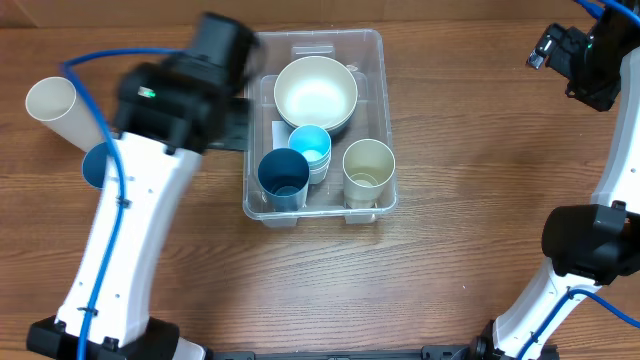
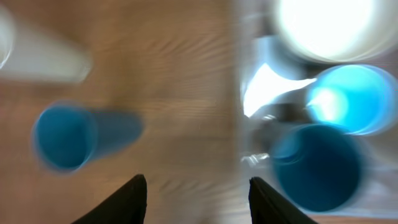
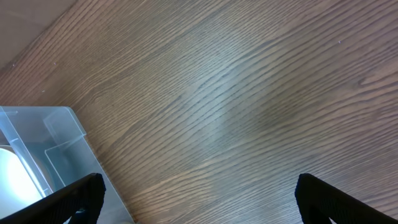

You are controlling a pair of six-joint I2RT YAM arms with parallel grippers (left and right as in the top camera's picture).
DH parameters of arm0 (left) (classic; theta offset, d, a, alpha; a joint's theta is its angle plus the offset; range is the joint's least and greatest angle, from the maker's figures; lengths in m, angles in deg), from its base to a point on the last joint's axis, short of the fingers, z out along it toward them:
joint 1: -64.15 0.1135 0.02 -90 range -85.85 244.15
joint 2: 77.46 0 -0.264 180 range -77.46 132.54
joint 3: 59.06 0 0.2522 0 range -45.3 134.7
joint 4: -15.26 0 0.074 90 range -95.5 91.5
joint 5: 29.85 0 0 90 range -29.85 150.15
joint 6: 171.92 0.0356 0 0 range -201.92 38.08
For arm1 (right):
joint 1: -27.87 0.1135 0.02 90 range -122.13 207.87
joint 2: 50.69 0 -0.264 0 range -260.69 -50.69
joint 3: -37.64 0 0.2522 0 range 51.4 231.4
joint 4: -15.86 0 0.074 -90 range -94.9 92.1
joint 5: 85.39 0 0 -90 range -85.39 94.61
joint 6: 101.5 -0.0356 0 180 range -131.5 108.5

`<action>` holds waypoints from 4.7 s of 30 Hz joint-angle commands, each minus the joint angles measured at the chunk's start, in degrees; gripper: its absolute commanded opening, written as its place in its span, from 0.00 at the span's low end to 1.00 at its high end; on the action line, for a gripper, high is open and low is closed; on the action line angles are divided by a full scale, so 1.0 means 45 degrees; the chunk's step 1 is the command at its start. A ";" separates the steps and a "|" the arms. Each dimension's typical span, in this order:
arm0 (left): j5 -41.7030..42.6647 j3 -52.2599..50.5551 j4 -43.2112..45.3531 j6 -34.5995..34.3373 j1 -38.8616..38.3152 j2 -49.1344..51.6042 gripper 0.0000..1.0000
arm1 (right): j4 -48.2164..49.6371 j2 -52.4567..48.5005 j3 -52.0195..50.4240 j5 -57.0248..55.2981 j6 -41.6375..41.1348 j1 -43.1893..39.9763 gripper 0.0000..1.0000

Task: Pack container
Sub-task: 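Release the teal cup and move the left gripper back left, then grasp the tall cream cup on the table with the left gripper, then carry the cream cup to the bin and drop it into the cream cup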

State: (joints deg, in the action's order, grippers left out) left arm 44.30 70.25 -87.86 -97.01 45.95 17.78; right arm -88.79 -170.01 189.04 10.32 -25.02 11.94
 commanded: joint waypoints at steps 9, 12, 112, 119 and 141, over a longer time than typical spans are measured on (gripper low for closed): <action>0.0782 -0.0267 0.2215 -0.0947 0.6839 0.0078 0.54 | 0.0073 0.0345 0.0248 -0.0010 -0.0083 0.0010 1.00; 0.1268 -0.0267 0.3687 -0.0889 0.7558 0.0568 0.53 | 0.0073 0.0345 0.0248 -0.0015 -0.0083 0.0010 1.00; 0.3254 0.0418 0.7985 0.2322 0.8767 0.5586 0.42 | 0.0073 0.0345 0.0248 -0.0015 -0.0087 0.0010 1.00; 0.3439 0.0413 0.8058 0.2322 0.8767 0.6829 0.38 | 0.0073 0.0345 0.0248 -0.0010 -0.0087 0.0010 1.00; 0.5105 0.6533 0.4648 0.2875 0.5479 0.3419 0.04 | 0.0073 0.0345 0.0248 -0.0010 -0.0087 0.0010 1.00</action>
State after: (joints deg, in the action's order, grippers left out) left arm 62.33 93.94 -65.91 -87.22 76.64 41.89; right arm -88.77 -170.01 189.04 10.35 -25.04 11.94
